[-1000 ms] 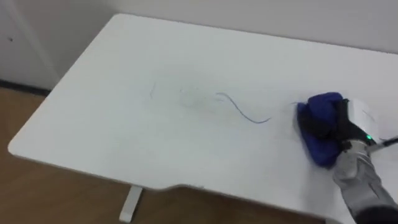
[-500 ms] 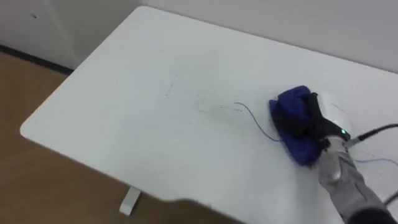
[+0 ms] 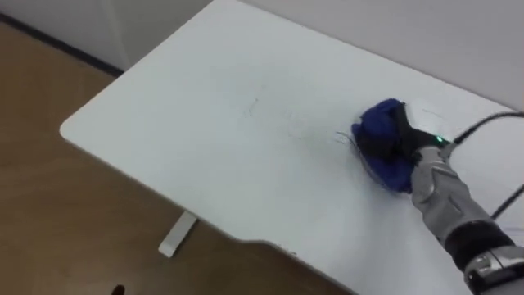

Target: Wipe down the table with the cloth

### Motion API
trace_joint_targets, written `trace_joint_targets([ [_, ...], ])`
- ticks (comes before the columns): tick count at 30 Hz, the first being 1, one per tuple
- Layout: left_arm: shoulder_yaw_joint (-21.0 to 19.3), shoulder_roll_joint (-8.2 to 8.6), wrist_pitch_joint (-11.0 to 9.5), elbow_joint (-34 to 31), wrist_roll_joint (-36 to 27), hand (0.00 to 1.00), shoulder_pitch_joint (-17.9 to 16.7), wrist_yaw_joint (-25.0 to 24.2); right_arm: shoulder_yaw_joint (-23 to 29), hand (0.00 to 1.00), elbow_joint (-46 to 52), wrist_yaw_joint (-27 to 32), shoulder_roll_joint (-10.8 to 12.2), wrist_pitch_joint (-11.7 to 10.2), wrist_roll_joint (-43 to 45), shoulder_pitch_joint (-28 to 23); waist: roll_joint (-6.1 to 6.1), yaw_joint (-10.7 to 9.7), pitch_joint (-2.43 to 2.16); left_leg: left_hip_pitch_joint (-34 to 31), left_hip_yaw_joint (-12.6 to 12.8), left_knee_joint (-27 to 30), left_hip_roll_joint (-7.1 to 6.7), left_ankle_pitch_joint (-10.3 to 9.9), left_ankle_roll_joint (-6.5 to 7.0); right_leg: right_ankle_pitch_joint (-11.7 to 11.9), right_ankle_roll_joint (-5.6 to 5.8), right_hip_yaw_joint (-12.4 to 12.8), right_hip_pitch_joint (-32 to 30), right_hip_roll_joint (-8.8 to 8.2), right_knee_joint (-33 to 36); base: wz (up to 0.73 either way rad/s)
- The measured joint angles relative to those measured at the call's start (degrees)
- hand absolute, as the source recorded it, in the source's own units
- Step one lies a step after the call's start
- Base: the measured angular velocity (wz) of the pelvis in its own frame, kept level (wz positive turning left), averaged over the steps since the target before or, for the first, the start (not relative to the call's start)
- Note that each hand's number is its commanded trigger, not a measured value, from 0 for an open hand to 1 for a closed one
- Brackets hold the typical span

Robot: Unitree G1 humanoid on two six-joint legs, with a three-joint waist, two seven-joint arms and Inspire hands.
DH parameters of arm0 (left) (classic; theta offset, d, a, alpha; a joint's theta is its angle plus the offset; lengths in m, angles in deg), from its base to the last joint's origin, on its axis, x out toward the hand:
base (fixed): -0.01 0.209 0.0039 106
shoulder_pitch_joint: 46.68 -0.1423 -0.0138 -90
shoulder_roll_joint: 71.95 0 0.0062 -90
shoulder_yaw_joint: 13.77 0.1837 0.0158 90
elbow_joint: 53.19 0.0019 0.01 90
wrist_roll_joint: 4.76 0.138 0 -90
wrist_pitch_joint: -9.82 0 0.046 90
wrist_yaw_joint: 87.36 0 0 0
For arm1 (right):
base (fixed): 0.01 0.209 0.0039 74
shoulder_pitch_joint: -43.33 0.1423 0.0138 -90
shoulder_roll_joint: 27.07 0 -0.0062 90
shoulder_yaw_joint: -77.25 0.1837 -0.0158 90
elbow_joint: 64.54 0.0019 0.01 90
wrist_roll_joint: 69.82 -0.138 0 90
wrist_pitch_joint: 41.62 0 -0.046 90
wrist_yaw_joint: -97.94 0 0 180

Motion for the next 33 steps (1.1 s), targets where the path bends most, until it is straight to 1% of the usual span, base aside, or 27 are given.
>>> trace_joint_targets([
  [1, 0.12, 0.11, -0.04, -0.03, 0.03, 0.0, 0.24, -0.23, -0.43, 1.0, -0.53, -0.24, 0.37, -0.51, 0.16, 1.65, -0.06, 1.8, 0.18, -0.7, -0.98, 0.06, -0.17, 0.01, -0.02, -0.02, 0.0, -0.81, -0.12, 0.08, -0.18, 0.42],
  [2, 0.09, 0.08, 0.0, 0.05, 0.07, 0.0, 0.12, -0.34, -0.43, 1.0, -0.53, -0.23, 0.6, -0.87, 0.22, 1.86, -0.11, 2.43, 0.19, -0.77, -1.72, 0.0, -0.36, 0.02, -0.03, -0.03, 0.05, -1.47, 0.18, 0.09, -0.43, 0.6],
  [3, 0.05, -0.19, 0.49, 0.07, 0.05, 0.0, -0.28, -0.58, -0.48, 1.0, -0.54, -0.23, 0.77, -1.46, 0.16, 1.69, -0.12, 3.18, 0.18, -0.73, -3.19, -0.08, -0.79, 0.02, -0.02, -0.21, 0.4, -2.69, 1.05, 0.04, -0.97, 0.57],
  [4, 0.06, -0.34, 0.75, 0.07, 0.05, 0.0, -0.31, -0.73, -0.47, 1.0, -0.49, -0.18, 0.75, -1.59, 0.08, 1.49, -0.1, 3.17, 0.18, -0.73, -3.87, -0.13, -0.98, 0.02, -0.01, -0.3, 0.55, -3.21, 1.39, -0.08, -0.93, 0.63],
  [5, -0.2, -0.53, 1.03, 0.03, 0.08, 0.0, -1.41, -0.78, -0.33, 1.0, -0.29, 0.02, 0.67, -1.59, -0.02, 1.26, -0.07, 3.19, 0.18, -0.69, -4.72, -0.12, -1.13, 0.03, 0.02, -0.3, 0.59, -3.36, 1.8, -0.08, -0.91, 0.41],
  [7, -0.29, -0.49, 1.5, 0.02, 0.09, 0.0, -2.71, -1.06, -0.32, 1.0, 0.41, 0.06, 0.11, -1.9, -0.38, 0.53, -0.01, 3.06, 0.21, -0.46, -4.93, -0.08, -1.29, 0.01, 0.04, -0.27, 0.64, -3.47, 2.36, -0.09, -1.13, 0.2],
  [8, -0.27, -0.32, 1.58, 0.02, 0.09, 0.0, -3.0, -1.09, -0.28, 1.0, 1.11, 0.22, -0.2, -2.29, -0.45, -0.75, 0.32, 2.83, 0.42, 0.3, -5.14, -0.07, -1.47, 0.01, 0.05, -0.26, 0.69, -3.75, 3.46, -0.2, -1.4, 0.16],
  [9, -0.21, -0.12, 1.56, 0.03, 0.05, 0.0, -2.95, -1.09, -0.05, 1.0, 1.5, 0.66, -0.21, -2.33, -0.45, -2.5, 0.73, 2.66, 0.65, 1.51, -5.14, -0.17, -1.89, -0.01, 0.07, -0.45, 1.23, -4.45, 4.99, -0.5, -1.85, 0.15],
  [10, -0.12, 0.01, 1.53, 0.03, 0.0, 0.0, -2.81, -1.08, 0.13, 1.0, 1.79, 0.78, -0.22, -2.33, -0.5, -3.26, 0.94, 2.65, 0.66, 2.06, -5.14, -0.27, -2.1, -0.04, 0.12, -0.68, 1.61, -4.57, 5.53, -0.7, -1.83, 0.09],
  [11, -0.1, 0.51, 1.36, 0.03, -0.09, 0.0, -2.82, -1.08, 0.48, 1.0, 2.4, 0.62, -0.23, -2.34, -0.55, -4.13, 1.59, 2.56, 0.4, 2.79, -5.15, -0.5, -2.15, -0.3, 0.5, -0.78, 1.77, -4.59, 6.18, -0.77, -1.79, 0.0],
  [12, -0.08, 0.94, 0.97, -0.03, -0.08, 0.0, -2.27, -1.05, 0.97, 1.0, 2.71, 0.4, -0.18, -2.34, -0.74, -4.73, 2.02, 2.38, 0.2, 3.16, -5.14, -0.98, -2.15, -0.36, 0.59, -0.85, 1.88, -4.59, 6.35, -0.8, -1.75, 0.0],
  [13, -0.03, 1.11, 0.57, -0.11, -0.07, 0.0, -1.5, -1.05, 1.51, 1.0, 2.89, -0.04, 0.04, -2.34, -0.78, -4.86, 2.14, 1.93, 0.15, 3.16, -5.14, -1.26, -2.18, -0.36, 0.6, -0.94, 2.03, -4.62, 6.38, -0.82, -1.76, 0.0],
  [16, 0.01, 1.05, 0.45, -1.11, -0.24, 0.0, -0.84, -1.05, 1.19, 1.0, 3.38, -0.97, 0.73, -2.21, -1.37, -4.87, 2.25, 1.43, -0.07, 2.97, -4.83, -1.3, -2.2, -0.36, 0.61, -0.94, 2.03, -4.48, 6.34, -0.88, -1.62, -0.07],
  [19, 0.04, 1.05, 0.34, -2.41, 0.06, 0.0, -0.78, -0.88, 0.99, 1.0, 3.4, -0.71, 0.83, -2.06, -1.42, -4.83, 2.27, 1.61, -0.1, 2.84, -4.86, -0.99, -2.21, -0.35, 0.61, -0.93, 2.03, -4.55, 6.24, -0.89, -1.5, -0.01],
  [20, 0.04, 1.04, 0.41, -2.39, 0.18, 0.0, -0.85, -0.65, 1.02, 1.0, 3.28, -0.65, 0.77, -1.92, -1.43, -4.82, 2.35, 1.69, -0.18, 2.82, -5.01, -0.83, -2.22, -0.36, 0.61, -0.93, 2.03, -4.73, 6.26, -0.89, -1.48, 0.07],
  [23, -0.02, 0.95, 1.02, -2.38, 0.1, 0.0, -2.33, -0.63, 1.35, 1.0, 2.46, -0.36, 0.42, -2.13, -3.8, -4.96, 2.6, 1.64, -0.26, 2.92, -5.13, -0.78, -2.24, -0.36, 0.61, -0.93, 2.03, -4.71, 6.13, -0.86, -1.57, 0.03],
  [25, -0.15, 0.98, 1.29, -2.38, 0.13, 0.0, -3.68, -0.63, 2.36, 1.0, 2.64, 0.07, 0.41, -2.55, -5.3, -5.88, 2.99, 1.53, -0.52, 3.0, -5.1, -0.85, -2.26, -0.36, 0.61, -0.94, 2.03, -4.65, 6.17, -0.89, -1.58, 0.0],
  [26, -0.24, 1.02, 1.54, -2.38, 0.14, 0.0, -4.64, -0.64, 3.81, 1.0, 3.05, 0.29, 0.41, -3.23, -5.49, -7.13, 3.31, 1.5, -0.82, 3.08, -5.03, -0.81, -2.28, -0.37, 0.63, -0.94, 2.03, -4.66, 6.23, -0.97, -1.58, 0.04],
  [27, -0.42, 1.02, 1.62, -2.4, 0.13, 0.0, -5.44, -0.66, 5.11, 1.0, 3.52, 0.97, 0.33, -3.95, -5.8, -8.77, 3.63, 1.3, -1.01, 3.1, -5.1, -0.74, -2.33, -0.37, 0.64, -0.94, 2.03, -4.62, 6.28, -1.02, -1.57, 0.06],
  [28, -0.44, 1.03, 1.86, -2.44, 0.08, 0.0, -5.87, -0.66, 6.56, 1.0, 4.38, 1.95, 0.38, -4.97, -6.84, -10.85, 3.97, 0.73, -1.11, 3.27, -5.12, -0.74, -2.38, -0.37, 0.65, -0.93, 2.03, -4.43, 6.48, -1.05, -1.64, 0.05],
  [29, -0.41, 1.08, 1.97, -2.35, 0.09, 0.0, -6.25, -0.65, 7.12, 1.0, 4.62, 2.49, 0.45, -5.57, -7.37, -12.29, 4.19, 0.33, -1.1, 3.47, -5.0, -0.77, -2.4, -0.37, 0.65, -0.93, 2.03, -4.43, 6.61, -1.09, -1.66, 0.0],
  [30, -0.55, 1.29, 2.01, -2.23, 0.09, 0.0, -7.01, -0.65, 8.86, 1.0, 4.93, 3.69, 0.95, -7.13, -7.85, -14.66, 4.73, -0.71, -1.07, 4.17, -4.86, -0.89, -2.51, -0.35, 0.69, -0.92, 2.06, -4.39, 7.25, -1.17, -1.82, 0.0],
  [31, -0.53, 1.47, 1.96, -2.25, 0.0, 0.0, -7.92, -0.65, 10.75, 1.0, 5.69, 4.97, 1.51, -8.87, -7.85, -17.79, 5.29, -2.51, -1.36, 4.88, -4.67, -1.03, -2.64, -0.37, 0.82, -0.97, 2.16, -4.27, 7.81, -1.49, -1.7, 0.0],
  [32, -0.53, 1.54, 1.96, -2.25, -0.12, 0.0, -8.24, -0.65, 11.52, 1.0, 6.64, 5.64, 1.74, -9.48, -7.84, -19.51, 5.51, -3.68, -1.44, 5.34, -4.62, -1.2, -2.74, -0.37, 0.94, -1.07, 2.32, -4.01, 8.19, -1.58, -1.66, -0.04],
  [33, -0.9, 1.61, 1.96, -2.27, -0.15, 0.0, -8.57, -0.63, 13.07, 1.0, 8.93, 6.92, 1.82, -10.75, -7.01, -23.27, 5.73, -5.75, -1.91, 6.07, -4.16, -1.73, -2.92, -0.34, 1.17, -1.31, 2.71, -3.02, 8.45, -1.71, -1.66, -0.14],
])
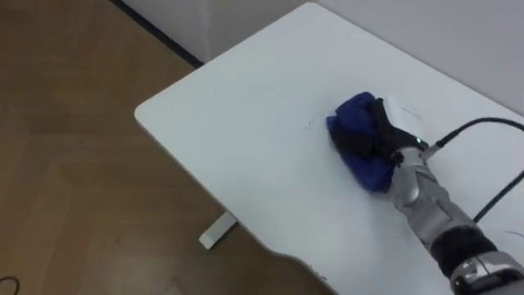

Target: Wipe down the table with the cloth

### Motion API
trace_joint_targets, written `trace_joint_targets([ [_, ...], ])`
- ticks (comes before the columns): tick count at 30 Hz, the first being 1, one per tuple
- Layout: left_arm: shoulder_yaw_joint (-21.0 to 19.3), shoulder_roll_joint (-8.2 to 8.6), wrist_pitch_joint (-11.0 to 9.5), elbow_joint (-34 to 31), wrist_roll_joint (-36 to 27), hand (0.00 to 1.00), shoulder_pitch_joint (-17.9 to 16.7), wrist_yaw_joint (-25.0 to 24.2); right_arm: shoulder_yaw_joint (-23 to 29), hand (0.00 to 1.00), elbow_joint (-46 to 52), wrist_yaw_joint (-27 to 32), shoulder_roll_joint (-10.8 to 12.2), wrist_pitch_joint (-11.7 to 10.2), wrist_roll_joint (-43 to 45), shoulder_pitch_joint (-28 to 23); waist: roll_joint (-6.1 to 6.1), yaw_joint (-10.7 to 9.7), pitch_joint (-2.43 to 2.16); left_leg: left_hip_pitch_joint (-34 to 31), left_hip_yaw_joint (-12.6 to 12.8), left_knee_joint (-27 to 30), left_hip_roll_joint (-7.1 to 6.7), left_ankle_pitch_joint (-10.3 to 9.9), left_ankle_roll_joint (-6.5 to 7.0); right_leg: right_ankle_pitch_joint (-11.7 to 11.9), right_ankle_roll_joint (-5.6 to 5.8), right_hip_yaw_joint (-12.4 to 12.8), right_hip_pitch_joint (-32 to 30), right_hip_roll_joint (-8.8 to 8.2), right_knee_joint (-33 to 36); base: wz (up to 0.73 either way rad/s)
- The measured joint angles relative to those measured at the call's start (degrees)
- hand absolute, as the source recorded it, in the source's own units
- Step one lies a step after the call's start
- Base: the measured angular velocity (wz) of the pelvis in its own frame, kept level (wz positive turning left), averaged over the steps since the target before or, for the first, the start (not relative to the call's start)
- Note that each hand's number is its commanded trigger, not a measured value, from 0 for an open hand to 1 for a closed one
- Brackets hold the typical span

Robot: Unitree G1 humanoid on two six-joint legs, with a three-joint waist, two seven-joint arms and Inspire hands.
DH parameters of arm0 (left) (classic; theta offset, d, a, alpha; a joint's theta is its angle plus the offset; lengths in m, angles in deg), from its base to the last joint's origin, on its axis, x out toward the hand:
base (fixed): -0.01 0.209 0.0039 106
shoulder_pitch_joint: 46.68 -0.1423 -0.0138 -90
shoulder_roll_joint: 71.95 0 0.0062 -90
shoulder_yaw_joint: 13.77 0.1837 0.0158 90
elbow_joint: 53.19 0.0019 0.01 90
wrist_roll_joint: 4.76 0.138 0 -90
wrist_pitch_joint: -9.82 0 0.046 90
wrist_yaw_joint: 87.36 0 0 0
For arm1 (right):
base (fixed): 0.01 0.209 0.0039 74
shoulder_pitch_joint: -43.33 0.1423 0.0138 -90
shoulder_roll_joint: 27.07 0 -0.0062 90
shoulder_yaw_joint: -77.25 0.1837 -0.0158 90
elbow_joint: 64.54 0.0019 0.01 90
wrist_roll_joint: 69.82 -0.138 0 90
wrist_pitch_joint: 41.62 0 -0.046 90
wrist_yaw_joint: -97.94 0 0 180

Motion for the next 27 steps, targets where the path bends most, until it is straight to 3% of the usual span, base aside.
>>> trace_joint_targets([
  [1, -0.56, 0.14, 0.0, -0.06, 0.03, 0.0, -0.03, 0.05, 0.85, 1.0, 0.74, 0.48, 0.0, -0.53, 0.38, -1.68, 0.26, -0.83, -0.16, 0.51, 0.59, -0.32, 0.04, 0.04, 0.07, 0.0, 0.0, 0.32, 0.07, -0.06, 0.02, -0.35],
  [2, -1.3, 0.17, -0.17, -0.16, 0.06, 0.0, -0.01, 0.47, 2.76, 1.0, 1.66, 1.27, 0.0, -1.11, 1.25, -4.51, 0.58, -2.89, -0.35, 1.53, 1.38, -0.67, 0.09, -0.02, 0.21, 0.02, 0.03, 1.25, 0.54, -0.12, 0.04, -0.47],
  [4, -2.75, 0.27, -0.97, -0.2, 0.03, 0.0, -0.34, 1.65, 6.12, 1.0, 1.94, 3.16, 0.01, -1.83, 1.92, -8.83, 0.88, -5.82, -1.01, 3.27, 3.04, -1.15, 0.28, -0.31, 0.49, 0.03, 0.08, 2.55, 1.49, -0.2, 0.03, -0.44],
  [6, -4.16, 0.47, -2.75, -0.22, 0.01, 0.0, 0.51, 2.54, 10.04, 1.0, 3.43, 5.53, -0.65, -2.3, 1.96, -14.39, 1.31, -8.58, -1.38, 4.97, 5.55, -1.79, 0.67, -0.81, 0.65, -0.02, 0.23, 5.65, 2.19, -0.03, 0.08, -0.55],
  [7, -4.52, 0.51, -3.12, -0.24, -0.04, 0.0, 0.59, 2.77, 10.63, 1.0, 3.49, 6.01, -0.79, -2.53, 1.95, -15.35, 1.4, -8.72, -1.44, 5.45, 6.31, -1.9, 0.82, -0.94, 0.65, 0.0, 0.25, 6.54, 2.19, 0.06, 0.05, -0.65],
  [10, -4.88, 1.57, -3.62, -1.85, 0.11, 0.0, 0.63, 4.21, 14.46, 1.0, 5.6, 7.89, -0.93, -2.64, 0.94, -20.2, 1.33, -12.23, -1.43, 7.12, 7.98, -2.09, 0.94, -1.4, 0.8, 0.1, 0.42, 8.46, 2.83, 0.09, -0.15, -0.32],
  [12, -4.58, 2.3, -3.51, -3.27, 0.11, 0.0, 0.44, 4.71, 14.93, 1.0, 6.48, 8.12, -0.94, -2.52, 0.12, -21.02, 1.15, -12.58, -1.38, 7.19, 8.23, -2.1, 0.96, -1.46, 0.89, 0.22, 0.53, 8.92, 2.74, 0.12, -0.05, -0.17],
  [14, -4.52, 2.67, -3.49, -3.72, 0.12, 0.0, 0.59, 4.78, 14.67, 1.0, 6.61, 7.94, -0.59, -1.01, 0.03, -20.21, 0.88, -11.82, -1.43, 7.27, 8.88, -2.16, 1.09, -1.46, 0.9, 0.5, 0.46, 9.41, 2.48, 0.18, 0.15, -0.16],
  [16, -4.37, 2.93, -3.22, -3.56, 0.11, 0.0, 0.53, 4.97, 13.38, 1.0, 7.19, 7.0, -0.37, 1.96, -0.24, -18.16, 0.71, -11.33, -1.37, 7.29, 9.01, -2.28, 1.17, -1.46, 0.91, 0.63, 0.37, 9.53, 2.11, 0.18, 0.34, -0.15],
  [18, -3.85, 3.03, -2.37, -1.86, 0.17, 0.0, 1.37, 5.15, 10.28, 1.0, 9.6, 3.82, 0.67, 8.22, 0.65, -13.81, 0.6, -8.3, -1.29, 6.51, 9.66, -2.28, 1.58, -1.45, 0.87, 0.9, -0.07, 10.44, 0.7, 0.34, 1.06, -0.36],
  [19, -3.84, 3.04, -2.13, -1.48, 0.16, 0.0, 1.37, 5.24, 8.52, 1.0, 10.13, 2.45, 0.83, 9.45, 1.2, -12.19, 0.55, -7.33, -1.24, 6.37, 9.84, -2.25, 1.74, -1.49, 0.79, 1.03, -0.28, 10.85, 0.34, 0.54, 1.06, -0.48],
  [20, -3.93, 2.96, -1.98, -0.32, 0.32, 0.0, 1.45, 5.55, 4.69, 1.0, 10.18, -0.3, 1.53, 11.2, 3.6, -8.05, 0.28, -5.28, -0.98, 6.15, 9.74, -2.18, 1.98, -1.55, 0.61, 1.18, -0.53, 10.97, -0.28, 0.74, 1.26, -0.25],
  [21, -4.15, 2.96, -1.12, 0.45, 0.63, 0.0, 1.85, 5.55, 1.47, 1.0, 10.14, -2.6, 2.07, 12.07, 5.13, -3.04, -0.12, -3.78, -0.22, 5.84, 8.91, -1.99, 2.03, -1.53, 0.42, 1.18, -0.61, 10.8, -0.46, 0.95, 1.33, -0.04],
  [22, -4.28, 2.96, -0.79, 0.83, 1.17, 0.0, 2.17, 5.53, 0.31, 1.0, 10.14, -3.43, 2.68, 12.07, 5.36, -0.83, -0.27, -3.21, 0.17, 5.74, 8.62, -1.87, 2.01, -1.48, 0.34, 1.16, -0.65, 10.57, -0.64, 1.04, 1.17, 0.3],
  [24, -4.64, 2.8, 0.34, 0.88, 1.93, 0.0, 2.31, 5.07, -2.34, 1.0, 9.99, -5.74, 3.71, 11.34, 6.42, 6.91, -1.18, -0.2, 0.69, 4.04, 6.72, -1.39, 1.88, -1.15, 0.15, 1.15, -0.68, 8.68, -1.41, 1.08, 0.61, 0.56],
  [25, -4.56, 2.47, 0.63, 0.88, 1.95, 0.0, 1.67, 4.31, -3.12, 1.0, 8.66, -6.09, 3.68, 10.05, 6.46, 9.17, -1.34, 1.06, 0.64, 3.97, 5.81, -1.47, 1.75, -1.16, 0.17, 1.11, -0.6, 7.45, -1.01, 0.97, 0.61, 0.58],
  [27, -4.89, 2.1, 1.26, 0.99, 2.03, 0.0, -0.13, 3.43, -2.8, 1.0, 5.77, -6.21, 3.59, 8.59, 6.48, 10.55, -1.4, 1.1, 0.65, 3.95, 3.47, -1.39, 1.35, -1.18, 0.23, 1.07, -0.52, 5.52, 0.08, 0.72, 0.78, 0.64],
])
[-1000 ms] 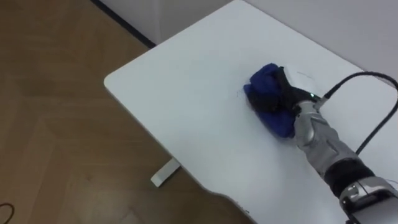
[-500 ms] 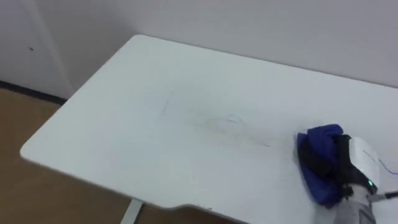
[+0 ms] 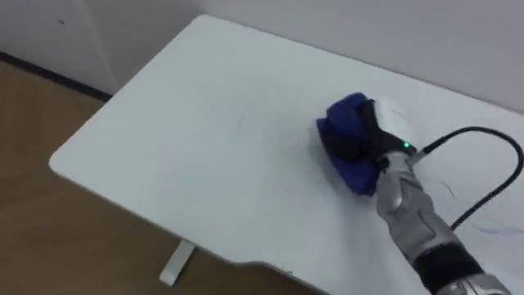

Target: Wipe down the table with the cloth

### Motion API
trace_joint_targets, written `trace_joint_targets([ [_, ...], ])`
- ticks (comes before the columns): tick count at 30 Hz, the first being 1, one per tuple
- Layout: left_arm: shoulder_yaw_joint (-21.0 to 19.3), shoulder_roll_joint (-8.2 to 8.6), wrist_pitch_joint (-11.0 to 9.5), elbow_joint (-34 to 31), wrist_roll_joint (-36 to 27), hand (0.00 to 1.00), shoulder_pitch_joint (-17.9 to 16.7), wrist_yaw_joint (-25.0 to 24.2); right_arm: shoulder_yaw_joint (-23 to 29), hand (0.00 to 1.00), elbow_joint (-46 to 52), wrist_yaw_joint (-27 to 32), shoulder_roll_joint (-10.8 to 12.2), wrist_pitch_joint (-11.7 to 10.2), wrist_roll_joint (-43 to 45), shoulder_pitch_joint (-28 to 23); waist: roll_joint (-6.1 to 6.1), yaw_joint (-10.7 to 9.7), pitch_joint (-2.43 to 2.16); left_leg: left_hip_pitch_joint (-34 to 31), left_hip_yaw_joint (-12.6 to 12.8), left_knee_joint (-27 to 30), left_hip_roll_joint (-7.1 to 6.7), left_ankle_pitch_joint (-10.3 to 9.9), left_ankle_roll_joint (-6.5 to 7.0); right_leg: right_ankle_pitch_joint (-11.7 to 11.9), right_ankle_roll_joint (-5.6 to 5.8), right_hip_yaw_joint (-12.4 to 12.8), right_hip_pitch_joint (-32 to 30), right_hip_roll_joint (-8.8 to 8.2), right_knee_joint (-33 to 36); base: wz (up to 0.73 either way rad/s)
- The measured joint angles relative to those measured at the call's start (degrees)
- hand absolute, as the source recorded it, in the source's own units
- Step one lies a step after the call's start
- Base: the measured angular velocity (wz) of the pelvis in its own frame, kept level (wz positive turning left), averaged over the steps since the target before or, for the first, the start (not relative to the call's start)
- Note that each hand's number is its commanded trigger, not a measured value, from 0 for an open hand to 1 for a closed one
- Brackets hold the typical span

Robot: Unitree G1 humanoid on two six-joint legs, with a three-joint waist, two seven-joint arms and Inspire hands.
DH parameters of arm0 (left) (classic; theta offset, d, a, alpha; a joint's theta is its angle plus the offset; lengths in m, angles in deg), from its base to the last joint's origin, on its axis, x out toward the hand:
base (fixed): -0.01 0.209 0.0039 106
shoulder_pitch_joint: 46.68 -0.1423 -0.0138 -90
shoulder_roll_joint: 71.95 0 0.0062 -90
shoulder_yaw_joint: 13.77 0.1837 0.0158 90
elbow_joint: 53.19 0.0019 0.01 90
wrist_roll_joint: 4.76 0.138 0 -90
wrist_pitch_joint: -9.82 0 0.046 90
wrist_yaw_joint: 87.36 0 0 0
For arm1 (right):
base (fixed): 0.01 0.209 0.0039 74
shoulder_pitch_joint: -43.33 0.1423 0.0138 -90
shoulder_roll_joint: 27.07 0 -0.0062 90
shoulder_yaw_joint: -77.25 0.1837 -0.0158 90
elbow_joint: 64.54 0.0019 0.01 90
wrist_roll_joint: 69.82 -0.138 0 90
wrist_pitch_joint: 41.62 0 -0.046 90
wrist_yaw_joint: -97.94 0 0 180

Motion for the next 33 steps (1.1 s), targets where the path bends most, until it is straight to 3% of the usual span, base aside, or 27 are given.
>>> trace_joint_targets([
  [3, -0.68, -0.03, -0.03, 0.03, 0.31, 0.0, -2.39, -0.48, 0.81, 1.0, -5.11, 0.45, -1.28, -0.44, 0.7, -5.0, -0.42, -0.49, 0.01, 0.48, -1.13, 0.18, -0.95, 0.07, 0.14, -0.13, 0.27, -0.97, 1.96, -0.7, -0.13, 0.63],
  [4, -1.13, -0.02, -0.08, 0.03, 0.35, 0.0, -2.62, -0.61, 1.66, 1.0, -6.18, 0.79, -1.52, -1.48, -0.21, -7.05, -0.52, -0.65, -0.05, 0.51, -1.13, 0.34, -1.15, 0.07, 0.15, -0.17, 0.33, -1.04, 2.29, -0.89, -0.12, 0.4],
  [6, -3.21, 0.38, -0.33, 0.03, 0.79, 0.0, -3.81, -0.78, 7.59, 1.0, -3.18, 4.85, -1.55, -7.28, -2.57, -15.3, -0.42, -2.52, -0.17, 1.04, -0.58, 0.52, -1.77, 0.03, 0.32, -0.74, 1.29, -1.26, 3.02, -2.13, -0.03, 0.15],
  [8, -4.57, 0.14, -0.63, 0.01, 0.84, 0.0, -4.17, -0.77, 9.64, 1.0, -3.2, 6.63, -1.86, -9.27, -2.31, -17.88, -0.47, -4.85, -0.24, 1.7, 0.01, 0.52, -2.22, -0.07, 0.48, -0.67, 1.6, -1.07, 3.75, -2.39, -0.13, -0.12],
  [10, -6.34, -0.17, -2.0, -0.23, 1.96, 0.0, -3.86, -0.75, 13.11, 1.0, -3.46, 7.47, -3.08, -10.76, -2.75, -21.08, -0.43, -6.08, -0.6, 2.24, 1.5, 0.5, -2.44, -0.5, 1.19, -0.83, 1.91, -0.7, 3.95, -2.66, 0.19, -0.16],
  [13, -7.0, -0.61, -3.42, -2.27, 2.04, 0.0, -3.17, -0.36, 17.36, 1.0, -5.42, 9.78, -5.1, -10.77, -5.77, -25.04, 0.15, -9.01, -1.27, 2.6, 2.56, 1.75, -2.46, -1.39, 2.52, -1.11, 2.69, -0.85, 4.31, -3.61, 1.54, -0.09],
  [14, -6.57, -0.6, -3.48, -2.52, 2.06, 0.0, -2.37, -0.2, 18.85, 1.0, -6.08, 10.83, -5.65, -10.65, -6.73, -26.57, 1.02, -10.27, -1.71, 2.62, 2.64, 2.61, -2.45, -2.1, 3.46, -1.28, 2.97, -0.82, 4.07, -4.2, 3.45, 0.06],
  [15, -6.15, -0.7, -3.55, -2.58, 2.05, 0.0, -1.27, 0.01, 19.38, 1.0, -7.08, 11.61, -6.25, -10.21, -7.81, -27.17, 1.64, -10.99, -1.75, 3.07, 2.72, 2.84, -2.44, -2.4, 3.89, -1.37, 3.11, -0.79, 4.02, -5.0, 5.1, -0.11],
  [17, -4.1, -1.2, -3.95, -2.63, 1.95, 0.0, 0.3, 0.32, 19.17, 1.0, -7.11, 11.74, -6.31, -7.96, -8.57, -26.3, 2.69, -10.75, -1.73, 2.89, 3.82, 3.81, -1.77, -3.6, 4.3, -1.44, 3.39, -0.5, 3.5, -5.64, 7.62, -0.38],
  [19, -1.65, -1.57, -4.3, -2.14, 2.06, 0.0, 2.01, 1.23, 18.23, 1.0, -7.12, 11.76, -4.46, -4.05, -8.86, -23.81, 3.26, -9.61, -1.7, 2.19, 5.85, 5.44, -0.67, -4.52, 4.54, -1.93, 3.59, -0.18, 1.29, -7.01, 13.2, -0.55],
  [21, 0.93, -2.01, -5.19, 0.21, 2.06, 0.0, 5.77, 1.79, 14.45, 1.0, -4.41, 11.02, -1.2, 3.12, -8.67, -19.09, 3.32, -3.88, -1.7, -0.11, 10.09, 7.4, 1.69, -4.94, 3.45, -3.69, 3.53, 1.19, -2.41, -11.3, 21.46, -1.11],
  [22, 1.29, -2.19, -5.27, 1.34, 2.03, 0.0, 6.11, 1.88, 12.08, 1.0, -3.07, 10.23, -0.27, 4.62, -8.33, -17.38, 3.3, -2.24, -1.69, -0.97, 11.37, 7.78, 2.69, -4.87, 2.96, -3.88, 3.71, 1.17, -3.29, -12.25, 21.74, -1.36],
  [23, 1.86, -2.62, -5.2, 2.84, 2.0, 0.0, 7.69, 1.91, 6.32, 1.0, -0.39, 7.73, 1.71, 6.14, -7.76, -12.94, 3.19, 0.24, -1.66, -2.89, 12.49, 8.65, 4.79, -4.38, 1.8, -3.91, 3.97, 0.95, -4.62, -13.62, 20.49, -1.13],
  [24, 2.22, -2.94, -5.25, 3.9, 1.55, 0.0, 8.98, 1.91, 0.75, 1.0, 0.28, 5.59, 4.17, 6.14, -5.75, -6.96, 3.01, 2.08, -1.3, -4.74, 12.86, 8.92, 6.65, -3.65, 0.55, -3.57, 4.52, 1.23, -5.05, -14.61, 17.37, -1.03],
  [25, 3.25, -3.11, -5.37, 4.14, 1.42, 0.0, 10.75, 1.82, -3.07, 1.0, -0.16, 4.08, 5.81, 4.29, -5.29, -1.18, 2.64, 3.82, -0.52, -6.15, 12.79, 9.08, 8.54, -2.97, -0.88, -2.66, 5.17, 1.59, -4.94, -15.05, 13.3, -0.5],
  [26, 3.66, -3.15, -5.46, 3.95, 1.45, 0.0, 11.9, 1.77, -4.5, 1.0, -0.43, 3.65, 5.97, 2.77, -5.39, 1.37, 2.7, 4.77, -0.12, -7.04, 12.38, 9.07, 9.46, -2.55, -1.59, -1.95, 5.19, 1.8, -4.97, -15.14, 11.28, 0.06],
  [27, 4.34, -3.34, -5.52, 3.32, 1.77, 0.0, 12.52, 1.4, -5.31, 1.0, -0.94, 3.03, 6.01, 0.27, -5.0, 4.01, 2.62, 5.72, -0.1, -8.76, 10.51, 8.91, 10.83, -1.71, -3.06, -0.1, 5.35, 2.25, -5.01, -15.15, 7.68, 0.43],
  [28, 4.45, -3.5, -5.57, 2.83, 1.9, 0.0, 12.48, 1.13, -4.93, 1.0, -0.49, 2.97, 6.0, -0.47, -4.74, 4.54, 2.59, 5.78, -0.09, -9.26, 9.3, 8.64, 11.24, -1.22, -3.83, 1.12, 5.39, 2.18, -4.96, -15.38, 6.07, 0.77],
  [30, 4.33, -5.02, -4.83, 1.68, 1.95, 0.0, 11.42, 0.04, -1.99, 1.0, 0.86, 3.12, 5.19, -1.97, -3.06, 2.22, 1.58, 3.56, -0.12, -10.32, 4.76, 8.76, 13.01, 0.17, -7.06, 5.65, 5.4, 2.18, -4.94, -15.68, 2.86, 0.99],
  [31, 4.12, -5.49, -4.6, 1.27, 1.93, 0.0, 11.01, -0.18, -1.03, 1.0, 0.89, 3.14, 4.77, -2.1, -2.8, 0.76, 1.32, 2.48, -0.01, -10.47, 3.61, 9.01, 13.47, 0.3, -8.07, 6.02, 5.37, 2.29, -5.15, -15.45, 3.13, 0.88],
  [32, 3.37, -6.63, -4.56, 1.2, 1.82, 0.0, 10.21, -0.31, 0.38, 1.0, 0.1, 3.07, 3.68, -2.44, -2.85, -2.38, 0.46, 1.42, 0.07, -9.84, 2.24, 9.24, 14.76, 0.5, -10.39, 8.13, 4.99, 2.18, -6.43, -14.77, 4.17, 0.49],
  [33, 2.28, -6.56, -4.48, 1.22, 1.34, 0.0, 8.99, -0.24, 1.11, 1.0, -0.35, 2.86, 1.43, -2.63, -2.72, -6.54, 1.36, 0.6, -0.34, -8.9, 2.38, 10.08, 17.73, 0.36, -11.92, 4.25, 8.88, 1.37, -6.66, -12.98, 7.65, 0.26],
])
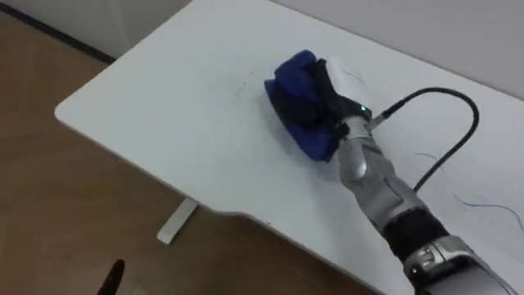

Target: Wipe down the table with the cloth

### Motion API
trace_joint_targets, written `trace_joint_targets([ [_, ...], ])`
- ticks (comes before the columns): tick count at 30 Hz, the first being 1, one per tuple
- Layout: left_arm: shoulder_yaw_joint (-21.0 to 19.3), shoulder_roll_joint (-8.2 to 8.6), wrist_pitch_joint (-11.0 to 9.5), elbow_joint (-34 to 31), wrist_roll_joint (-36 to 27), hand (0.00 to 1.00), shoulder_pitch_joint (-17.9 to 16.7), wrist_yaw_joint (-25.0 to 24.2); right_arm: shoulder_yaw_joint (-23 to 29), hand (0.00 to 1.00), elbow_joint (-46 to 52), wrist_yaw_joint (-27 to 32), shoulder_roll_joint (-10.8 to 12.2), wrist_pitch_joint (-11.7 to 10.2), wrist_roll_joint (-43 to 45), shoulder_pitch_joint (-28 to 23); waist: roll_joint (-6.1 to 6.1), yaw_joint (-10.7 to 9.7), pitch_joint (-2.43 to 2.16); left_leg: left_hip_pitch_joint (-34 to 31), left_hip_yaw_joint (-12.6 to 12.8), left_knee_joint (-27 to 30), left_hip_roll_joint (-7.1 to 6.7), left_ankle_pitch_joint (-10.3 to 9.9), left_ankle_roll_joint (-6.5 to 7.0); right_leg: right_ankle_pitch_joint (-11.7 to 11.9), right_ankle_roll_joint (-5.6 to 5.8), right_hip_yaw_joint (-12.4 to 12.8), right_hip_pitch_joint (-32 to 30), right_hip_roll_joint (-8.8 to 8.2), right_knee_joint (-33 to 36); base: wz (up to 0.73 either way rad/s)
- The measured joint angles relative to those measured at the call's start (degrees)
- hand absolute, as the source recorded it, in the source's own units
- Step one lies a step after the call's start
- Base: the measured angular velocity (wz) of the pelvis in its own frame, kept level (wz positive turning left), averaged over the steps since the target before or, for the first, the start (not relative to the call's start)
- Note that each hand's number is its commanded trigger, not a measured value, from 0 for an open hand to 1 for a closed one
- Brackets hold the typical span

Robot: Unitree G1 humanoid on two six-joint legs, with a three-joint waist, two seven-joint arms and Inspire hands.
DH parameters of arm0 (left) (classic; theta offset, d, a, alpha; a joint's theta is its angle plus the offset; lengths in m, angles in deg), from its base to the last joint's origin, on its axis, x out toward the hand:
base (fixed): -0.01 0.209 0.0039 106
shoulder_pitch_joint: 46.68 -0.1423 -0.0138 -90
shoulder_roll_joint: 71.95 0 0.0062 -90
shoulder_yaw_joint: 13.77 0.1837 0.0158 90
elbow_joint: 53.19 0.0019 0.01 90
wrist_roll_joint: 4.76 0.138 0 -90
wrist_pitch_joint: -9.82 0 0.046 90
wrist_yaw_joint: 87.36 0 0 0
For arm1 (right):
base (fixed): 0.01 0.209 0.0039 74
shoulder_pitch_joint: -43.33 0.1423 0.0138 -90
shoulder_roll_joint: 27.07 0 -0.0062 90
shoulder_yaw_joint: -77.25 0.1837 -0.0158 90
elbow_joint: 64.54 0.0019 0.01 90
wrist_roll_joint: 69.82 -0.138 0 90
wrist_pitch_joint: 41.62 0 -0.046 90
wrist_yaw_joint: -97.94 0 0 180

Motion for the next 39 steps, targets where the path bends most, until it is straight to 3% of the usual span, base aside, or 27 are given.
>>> trace_joint_targets([
  [1, -0.14, 0.47, -0.06, -0.1, -0.11, 0.0, -0.8, 0.01, 0.35, 1.0, -0.03, -0.07, -1.79, -0.11, 0.02, -2.88, 1.07, -0.69, -0.19, 0.43, 0.41, 0.18, 2.09, 0.14, 0.5, -1.5, -1.02, -0.23, -0.27, 1.61, 2.37, 0.0],
  [2, -0.12, 0.72, -0.41, -0.05, -0.59, 0.0, -2.6, -0.07, 3.46, 1.0, 2.36, 0.82, -4.47, -2.42, -1.66, -7.94, 1.61, -2.42, -0.2, 1.13, 2.06, -0.84, 4.55, 1.25, 2.39, -5.58, -2.74, -0.38, -2.32, 2.56, 7.4, -0.15],
  [3, -0.68, 1.1, -0.4, 0.01, -1.53, 0.0, -4.75, -0.28, 6.23, 1.0, 4.17, 1.03, -6.87, -2.6, -1.58, -10.78, 1.58, -5.03, -0.37, 1.29, 3.71, -1.32, 5.88, 3.0, 3.27, -8.55, -4.16, 0.25, -4.39, 3.44, 10.83, -0.17],
  [4, -1.13, 1.33, -0.41, 0.0, -1.96, 0.0, -5.62, -0.39, 8.02, 1.0, 4.35, 1.16, -8.01, -2.58, -1.56, -11.9, 1.57, -6.48, -0.35, 1.19, 4.4, -0.95, 5.91, 3.52, 2.7, -9.51, -4.42, 1.1, -5.05, 4.14, 11.79, -0.18],
  [6, -3.78, 1.99, -0.59, 0.01, -2.04, 0.0, -9.13, -1.06, 14.71, 1.0, 3.07, 1.53, -11.17, -2.13, -1.9, -16.38, 1.73, -10.61, -0.92, 1.35, 8.22, -0.39, 5.59, 5.54, 1.84, -10.88, -6.55, 0.44, -5.13, 6.26, 12.0, -0.07],
  [8, -4.48, 2.64, -0.59, 0.03, -1.95, 0.0, -11.04, -1.37, 18.01, 1.0, 2.87, 2.43, -12.57, -1.59, -2.31, -19.02, 2.1, -12.67, -0.81, 2.41, 10.24, -0.77, 4.54, 6.15, 1.74, -11.33, -8.1, 0.08, -4.16, 7.65, 11.11, -0.08],
  [9, -4.46, 2.91, -0.76, -0.13, -1.97, 0.0, -11.57, -2.11, 20.0, 1.0, 2.88, 2.56, -12.52, -1.04, -2.28, -20.15, 2.06, -13.6, -0.79, 2.97, 11.58, -0.77, 3.28, 6.15, 1.75, -11.58, -8.91, 0.01, -3.33, 8.44, 10.05, -0.09],
  [11, -4.32, 3.53, -0.77, -0.23, -1.98, 0.0, -11.8, -2.8, 20.6, 1.0, 3.3, 2.4, -12.51, -0.76, -2.29, -20.28, 2.09, -14.02, -0.76, 3.31, 12.8, -0.55, 1.58, 6.06, 1.89, -11.84, -9.95, -0.06, -2.85, 9.19, 8.97, -0.13],
  [12, -4.25, 4.11, -0.65, -0.34, -1.96, 0.0, -11.8, -3.23, 20.17, 1.0, 4.79, 1.6, -12.25, -0.23, -2.23, -20.11, 2.5, -13.9, -0.82, 3.27, 12.56, -0.12, 0.01, 5.34, 3.13, -11.54, -10.76, -0.16, -2.25, 9.42, 7.73, -0.09],
  [13, -4.05, 4.32, -0.5, -0.41, -1.97, 0.0, -11.77, -3.47, 19.59, 1.0, 5.14, 1.28, -12.2, 0.11, -2.16, -19.76, 2.7, -13.87, -0.67, 3.19, 12.33, 0.15, -0.66, 4.84, 3.91, -11.43, -10.95, 0.22, -1.86, 9.74, 7.17, -0.1],
  [14, -2.77, 4.66, -0.09, -0.49, -1.89, 0.0, -11.83, -3.79, 18.04, 1.0, 5.44, 0.73, -12.18, 1.04, -2.1, -18.53, 2.32, -13.01, -0.4, 3.25, 11.35, 0.43, -2.83, 3.83, 5.48, -11.12, -11.61, 1.03, -1.58, 10.05, 6.6, -0.32],
  [15, -2.06, 5.38, 0.02, -0.47, -1.51, 0.0, -11.79, -3.92, 16.64, 1.0, 6.19, -0.28, -12.09, 1.93, -1.64, -16.88, 3.08, -10.93, -0.38, 3.51, 9.95, 0.44, -4.75, 2.63, 6.54, -10.82, -12.19, 2.61, -1.61, 10.55, 6.26, -0.55],
  [16, -1.99, 5.96, 0.04, -0.47, -1.51, 0.0, -11.72, -3.99, 15.42, 1.0, 6.44, -0.71, -11.96, 2.53, -1.34, -15.42, 3.29, -9.71, -0.41, 3.63, 9.24, 0.42, -5.55, 1.98, 7.02, -10.57, -12.61, 3.32, -1.74, 10.84, 6.12, -0.68],
  [17, -1.98, 6.57, 0.28, -0.41, -1.54, 0.0, -11.58, -4.33, 12.41, 1.0, 6.44, -1.4, -11.27, 3.41, -0.91, -12.61, 4.02, -8.34, -0.11, 3.54, 7.36, 0.0, -7.01, 1.57, 7.09, -10.19, -13.1, 4.21, -1.84, 11.4, 5.62, -0.59],
  [18, -2.03, 6.64, 0.6, -0.25, -1.79, 0.0, -11.48, -4.5, 9.4, 1.0, 6.43, -2.21, -10.04, 3.81, -0.71, -10.16, 4.06, -6.81, -0.09, 3.49, 4.84, -1.53, -9.62, 1.55, 7.08, -10.08, -13.22, 5.68, -2.32, 11.75, 5.42, -0.49],
  [19, -2.08, 6.65, 0.89, 0.02, -1.96, 0.0, -11.03, -4.52, 6.22, 1.0, 6.42, -3.15, -8.86, 3.68, -0.67, -7.74, 3.92, -5.47, 0.0, 3.04, 3.91, -2.72, -11.38, 1.51, 7.42, -9.95, -13.4, 6.12, -2.89, 11.88, 5.29, -0.27],
  [21, -2.14, 6.76, 0.99, 0.02, -2.06, 0.0, -10.46, -4.58, 4.83, 1.0, 6.41, -4.06, -7.37, 2.38, -0.65, -5.82, 3.79, -4.39, -0.07, 3.27, 2.61, -4.62, -11.68, 1.81, 6.96, -9.82, -13.29, 5.36, -3.38, 12.39, 4.16, 0.18],
  [23, -2.14, 7.05, 1.44, 0.04, -1.84, 0.0, -10.7, -5.02, 4.83, 1.0, 6.61, -4.28, -7.32, 0.71, -0.52, -5.26, 3.49, -3.94, -0.17, 3.26, 1.4, -6.8, -12.19, 2.22, 6.51, -9.54, -12.81, 4.02, -3.2, 12.28, 2.91, 0.41],
  [25, -2.45, 6.96, 2.08, 0.01, -2.02, 0.0, -11.35, -5.14, 4.88, 1.0, 6.65, -4.26, -7.62, 0.54, -0.26, -5.63, 2.96, -4.69, -0.28, 3.25, -0.28, -7.92, -13.07, 2.55, 6.84, -9.17, -12.15, 2.55, -1.96, 12.34, 1.21, 0.5],
  [27, -2.67, 6.67, 2.3, -0.01, -2.05, 0.0, -11.82, -5.09, 4.9, 1.0, 5.5, -3.23, -8.83, -1.09, -0.2, -7.72, 1.47, -6.21, -0.19, 4.13, -2.5, -8.91, -14.14, 2.65, 7.02, -8.44, -10.89, 0.66, 1.08, 12.27, -1.9, 0.56],
  [29, -2.64, 6.58, 2.32, -0.01, -2.02, 0.0, -11.85, -5.08, 4.59, 1.0, 5.23, -3.3, -8.8, -1.53, -0.01, -8.43, 0.42, -6.84, -0.35, 4.94, -2.59, -9.18, -14.59, 2.56, 7.15, -7.9, -10.13, -0.37, 3.07, 12.29, -3.99, 0.23],
  [34, -2.58, 6.49, 2.08, -1.16, -1.16, 0.0, -6.95, -5.09, 1.15, 1.0, 8.02, -5.96, -8.46, 1.9, 3.12, -6.99, -1.02, -5.35, -0.43, 5.77, -1.46, -9.8, -14.72, 2.16, 7.77, -7.34, -9.73, 1.25, 3.59, 12.35, -4.66, -0.18],
  [36, -2.03, 6.15, 1.81, -1.18, -1.2, 0.0, -5.03, -4.8, -3.82, 1.0, 8.31, -8.11, -8.26, 4.64, 5.43, -3.2, -1.01, -3.09, -0.23, 6.86, 0.33, -10.34, -14.22, 2.16, 7.76, -6.81, -10.03, 2.83, 3.26, 12.54, -4.63, -0.46],
  [38, -1.89, 6.06, 1.91, -1.48, -1.46, 0.0, -4.31, -4.8, -7.05, 1.0, 9.18, -9.74, -7.48, 5.55, 8.93, -0.78, -1.08, -2.44, -0.16, 7.04, 0.19, -10.9, -14.18, 2.15, 7.76, -6.79, -10.04, 2.51, 3.29, 12.58, -4.7, -0.02],
  [39, -1.55, 6.05, 2.13, -1.7, -1.43, 0.0, -3.96, -4.84, -8.2, 1.0, 9.27, -10.98, -6.7, 5.66, 10.26, 1.02, -1.2, -1.84, 0.23, 6.97, 0.2, -11.03, -14.2, 2.12, 7.8, -6.83, -9.97, 2.21, 3.0, 12.62, -4.78, 0.19],
])
